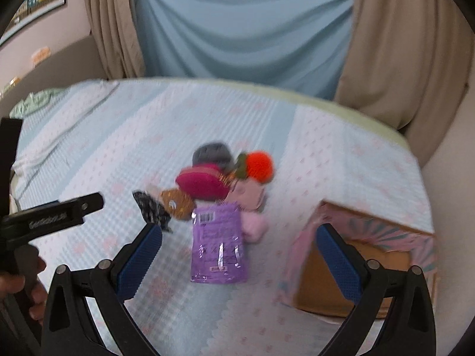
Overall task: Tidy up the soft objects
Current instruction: 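Grasp the black scrunchie with the left tool while the right tool grasps the purple packet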
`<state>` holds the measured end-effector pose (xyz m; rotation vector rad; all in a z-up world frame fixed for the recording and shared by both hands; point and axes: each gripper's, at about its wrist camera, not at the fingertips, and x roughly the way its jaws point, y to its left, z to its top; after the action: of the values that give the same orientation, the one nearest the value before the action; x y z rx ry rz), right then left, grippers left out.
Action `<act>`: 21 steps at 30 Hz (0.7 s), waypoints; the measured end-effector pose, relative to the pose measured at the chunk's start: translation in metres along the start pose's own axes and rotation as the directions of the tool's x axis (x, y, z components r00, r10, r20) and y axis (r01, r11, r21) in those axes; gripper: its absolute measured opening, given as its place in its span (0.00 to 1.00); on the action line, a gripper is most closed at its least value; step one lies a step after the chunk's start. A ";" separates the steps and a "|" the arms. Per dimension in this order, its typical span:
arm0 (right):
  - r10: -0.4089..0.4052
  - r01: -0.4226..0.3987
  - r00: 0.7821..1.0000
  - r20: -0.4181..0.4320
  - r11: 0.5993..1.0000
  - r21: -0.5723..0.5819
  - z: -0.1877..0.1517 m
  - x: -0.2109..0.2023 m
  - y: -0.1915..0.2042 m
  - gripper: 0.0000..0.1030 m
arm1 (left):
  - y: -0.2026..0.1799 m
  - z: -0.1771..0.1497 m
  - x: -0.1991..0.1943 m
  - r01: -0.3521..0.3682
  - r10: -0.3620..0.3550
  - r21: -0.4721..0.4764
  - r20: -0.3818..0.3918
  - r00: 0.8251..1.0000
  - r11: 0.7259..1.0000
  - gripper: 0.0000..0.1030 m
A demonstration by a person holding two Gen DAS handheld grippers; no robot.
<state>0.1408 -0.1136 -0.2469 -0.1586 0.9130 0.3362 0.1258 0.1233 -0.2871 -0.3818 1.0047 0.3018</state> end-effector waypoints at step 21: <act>-0.083 0.081 0.969 -0.233 0.997 -0.019 -0.060 0.208 0.036 1.00 | 0.016 -0.003 0.228 0.033 -0.016 0.088 -0.187 0.982 0.996 0.88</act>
<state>0.2005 -0.0507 -0.4486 -0.2480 1.1349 0.2477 0.2315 0.1525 -0.4879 -0.3437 1.1921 0.1993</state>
